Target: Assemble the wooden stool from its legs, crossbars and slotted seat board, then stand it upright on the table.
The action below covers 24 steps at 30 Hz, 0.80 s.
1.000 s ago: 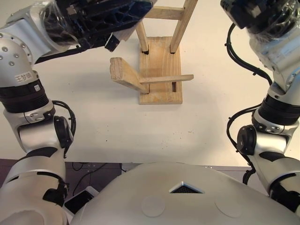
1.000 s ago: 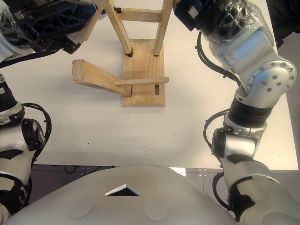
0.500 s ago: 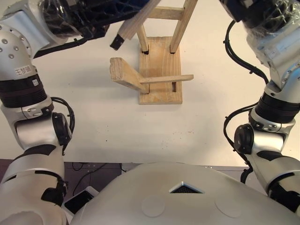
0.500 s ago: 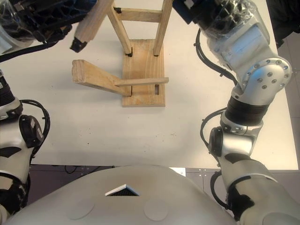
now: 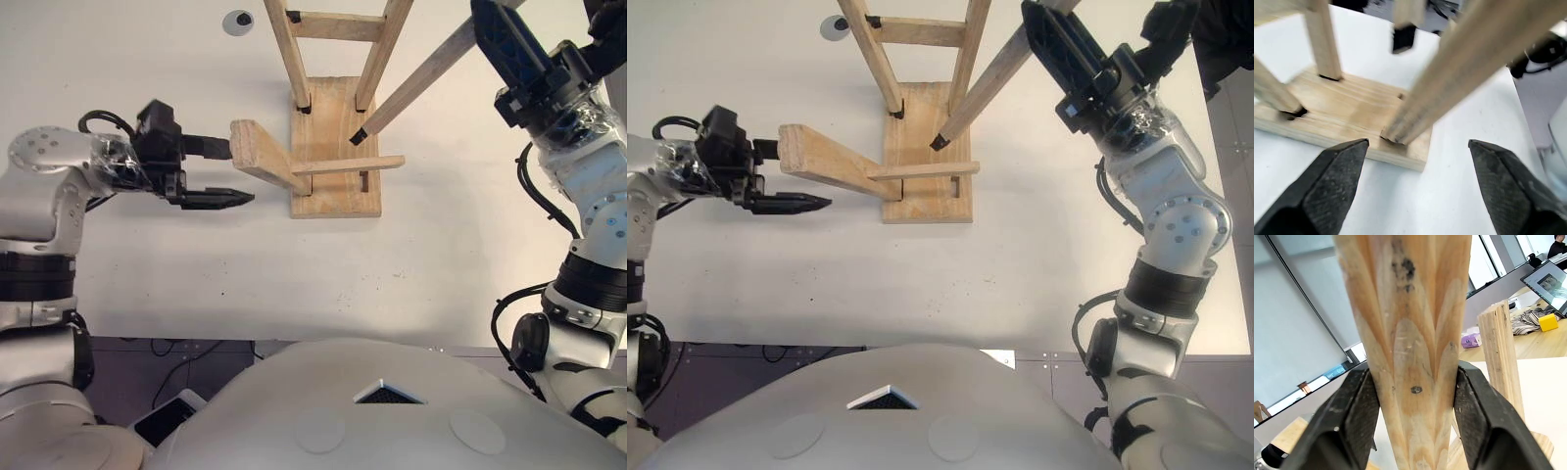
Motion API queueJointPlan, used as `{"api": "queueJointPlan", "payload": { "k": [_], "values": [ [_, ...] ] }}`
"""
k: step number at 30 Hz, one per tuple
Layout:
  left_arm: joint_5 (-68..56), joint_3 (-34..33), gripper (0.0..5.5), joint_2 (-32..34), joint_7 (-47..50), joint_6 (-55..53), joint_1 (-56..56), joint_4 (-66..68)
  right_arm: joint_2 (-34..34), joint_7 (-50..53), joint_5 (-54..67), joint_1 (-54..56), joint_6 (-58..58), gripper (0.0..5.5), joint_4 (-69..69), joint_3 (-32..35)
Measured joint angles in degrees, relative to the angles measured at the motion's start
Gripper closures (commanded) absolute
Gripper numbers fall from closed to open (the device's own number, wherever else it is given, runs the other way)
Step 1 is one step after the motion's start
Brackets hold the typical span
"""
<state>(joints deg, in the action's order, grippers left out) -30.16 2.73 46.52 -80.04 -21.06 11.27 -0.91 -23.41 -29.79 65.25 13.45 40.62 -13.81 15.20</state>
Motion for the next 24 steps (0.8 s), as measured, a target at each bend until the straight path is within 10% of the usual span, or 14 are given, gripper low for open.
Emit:
{"api": "queueJointPlan", "payload": {
  "k": [24],
  "values": [
    [-4.1, -2.0, 3.38, -7.4, 6.4, -0.5, 0.8, -6.6, 1.0, -3.1, -4.8, -1.5, -2.1, 3.46, 0.3, -1.9]
  ]
}}
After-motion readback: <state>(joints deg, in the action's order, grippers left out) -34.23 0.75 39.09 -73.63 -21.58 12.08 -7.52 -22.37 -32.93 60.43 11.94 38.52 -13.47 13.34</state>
